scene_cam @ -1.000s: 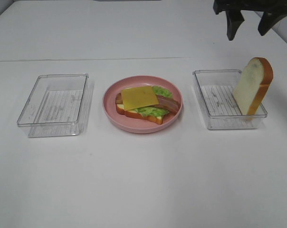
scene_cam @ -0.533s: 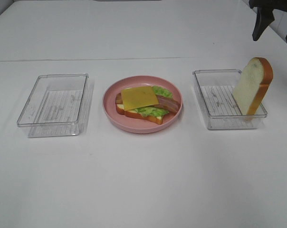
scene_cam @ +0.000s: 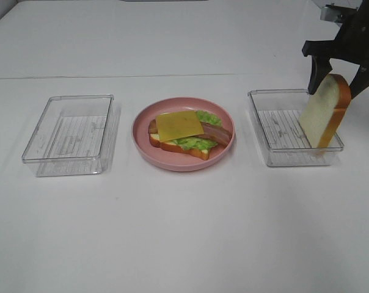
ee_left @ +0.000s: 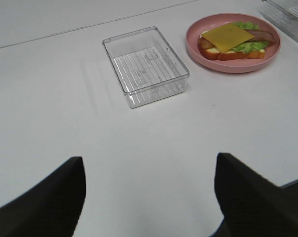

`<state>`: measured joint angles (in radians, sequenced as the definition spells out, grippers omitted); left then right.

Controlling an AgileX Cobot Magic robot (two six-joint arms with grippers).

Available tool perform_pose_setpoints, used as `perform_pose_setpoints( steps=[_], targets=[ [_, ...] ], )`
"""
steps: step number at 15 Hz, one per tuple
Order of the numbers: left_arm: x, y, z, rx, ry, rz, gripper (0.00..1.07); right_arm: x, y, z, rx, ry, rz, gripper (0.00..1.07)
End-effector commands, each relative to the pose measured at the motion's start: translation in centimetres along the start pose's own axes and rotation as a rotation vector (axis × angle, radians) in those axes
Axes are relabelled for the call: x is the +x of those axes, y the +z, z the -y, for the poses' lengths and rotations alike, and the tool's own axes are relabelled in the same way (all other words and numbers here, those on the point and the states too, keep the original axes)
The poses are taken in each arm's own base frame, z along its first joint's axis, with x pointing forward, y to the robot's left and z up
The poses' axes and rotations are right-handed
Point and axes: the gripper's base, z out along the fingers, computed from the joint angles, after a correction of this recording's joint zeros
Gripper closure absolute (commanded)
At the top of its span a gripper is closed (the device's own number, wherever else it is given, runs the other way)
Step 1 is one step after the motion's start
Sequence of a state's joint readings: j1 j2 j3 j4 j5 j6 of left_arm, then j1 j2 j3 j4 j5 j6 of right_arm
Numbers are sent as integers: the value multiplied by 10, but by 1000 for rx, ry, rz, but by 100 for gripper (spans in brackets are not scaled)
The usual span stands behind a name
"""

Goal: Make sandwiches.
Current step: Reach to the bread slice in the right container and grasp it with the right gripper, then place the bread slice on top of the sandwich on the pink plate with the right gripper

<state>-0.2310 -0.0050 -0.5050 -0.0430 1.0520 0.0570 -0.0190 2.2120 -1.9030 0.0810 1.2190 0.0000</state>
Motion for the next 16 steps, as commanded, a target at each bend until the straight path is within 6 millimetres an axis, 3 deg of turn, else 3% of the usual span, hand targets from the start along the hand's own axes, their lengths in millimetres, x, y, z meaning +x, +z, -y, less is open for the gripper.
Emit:
perform_pose_setpoints(
  steps=[1, 4, 5, 8, 14, 16],
  targets=[
    [1, -3, 0, 3, -7, 35, 36, 7, 4, 3, 14, -26, -88, 50],
    [1, -3, 0, 3, -7, 35, 36, 7, 4, 2, 2, -26, -88, 100],
    [1, -3, 0, 3, -7, 35, 36, 7, 4, 1, -12, -23, -88, 107],
    [1, -3, 0, 3, -7, 35, 36, 8, -1, -2, -42, -17, -74, 107],
    [1, -3, 0, 3, -7, 35, 36, 25, -76, -24, -208, -33, 95, 107],
    [1, -3, 0, 4, -7, 35, 36, 34, -94, -41, -393, -72, 135, 107]
  ],
)
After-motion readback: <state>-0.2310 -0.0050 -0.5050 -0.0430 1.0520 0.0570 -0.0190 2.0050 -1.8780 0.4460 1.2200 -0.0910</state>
